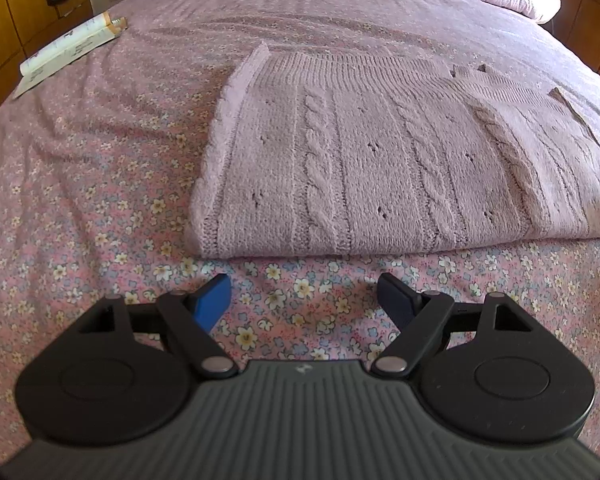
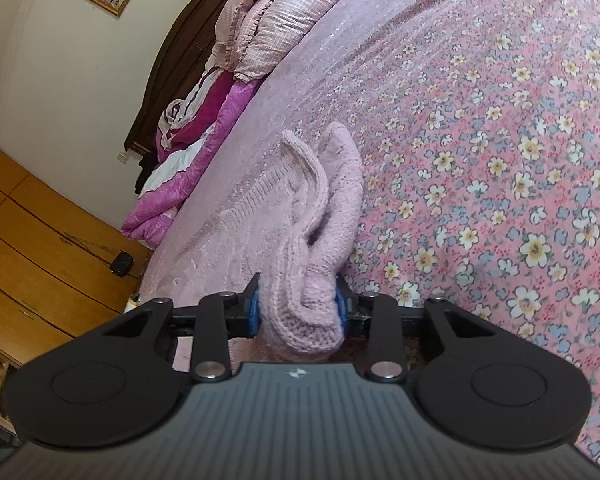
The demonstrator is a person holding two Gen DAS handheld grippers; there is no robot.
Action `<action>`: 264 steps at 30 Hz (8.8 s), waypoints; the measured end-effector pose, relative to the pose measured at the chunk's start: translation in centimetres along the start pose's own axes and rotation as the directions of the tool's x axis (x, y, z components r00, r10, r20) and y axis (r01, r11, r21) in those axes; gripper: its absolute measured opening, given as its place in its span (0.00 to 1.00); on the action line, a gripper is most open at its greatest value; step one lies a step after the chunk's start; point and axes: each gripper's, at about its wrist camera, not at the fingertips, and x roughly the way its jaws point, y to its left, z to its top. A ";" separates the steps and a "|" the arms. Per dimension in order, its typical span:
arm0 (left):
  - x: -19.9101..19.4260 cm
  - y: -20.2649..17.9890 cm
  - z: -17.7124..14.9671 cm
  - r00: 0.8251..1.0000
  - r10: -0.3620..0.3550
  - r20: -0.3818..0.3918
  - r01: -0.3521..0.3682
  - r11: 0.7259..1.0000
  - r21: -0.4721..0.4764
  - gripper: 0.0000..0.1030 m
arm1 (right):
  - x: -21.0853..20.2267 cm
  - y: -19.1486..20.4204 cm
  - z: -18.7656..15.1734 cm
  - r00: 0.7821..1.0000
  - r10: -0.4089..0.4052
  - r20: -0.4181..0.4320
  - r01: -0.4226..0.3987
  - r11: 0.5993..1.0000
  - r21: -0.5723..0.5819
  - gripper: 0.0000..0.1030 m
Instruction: Fold small clothes
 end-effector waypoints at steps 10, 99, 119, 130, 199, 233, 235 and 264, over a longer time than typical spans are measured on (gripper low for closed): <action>-1.3 1.2 0.4 1.000 -0.011 0.024 0.012 1.000 -0.018 0.79 | -0.9 3.9 1.1 0.999 0.029 0.038 -0.025 0.994 -0.108 0.30; 4.2 7.4 8.2 0.958 -0.131 0.255 0.151 0.987 -0.060 0.25 | 6.9 24.5 -12.6 0.976 0.014 -0.216 -0.140 0.802 -0.580 0.76; 5.1 11.6 4.8 0.905 -0.395 0.154 0.424 0.834 -0.354 0.72 | 12.2 19.6 -9.4 0.920 0.091 -0.380 -0.184 0.959 -0.217 0.92; 3.9 11.0 4.6 0.850 -0.472 0.233 0.527 0.747 -0.405 0.38 | 14.5 20.8 -7.4 0.916 0.096 -0.388 -0.161 0.977 -0.139 0.53; -5.5 -5.9 -11.2 0.999 0.007 0.040 -0.010 0.997 0.075 0.98 | -10.2 12.3 -20.4 0.922 -0.385 -0.043 0.243 0.662 -0.709 0.96; -5.3 -6.0 -11.2 0.999 0.019 0.044 -0.021 0.998 0.067 1.00 | -9.5 12.6 -20.1 0.915 -0.400 -0.046 0.256 0.666 -0.701 0.96; -5.4 -6.0 -11.2 0.999 0.019 0.046 -0.022 0.997 0.068 1.00 | -9.6 12.5 -20.1 0.915 -0.400 -0.046 0.256 0.666 -0.701 0.96; -5.5 -6.1 -11.4 0.998 0.024 0.052 -0.028 0.997 0.075 1.00 | -9.6 12.7 -20.3 0.916 -0.399 -0.047 0.254 0.665 -0.702 0.97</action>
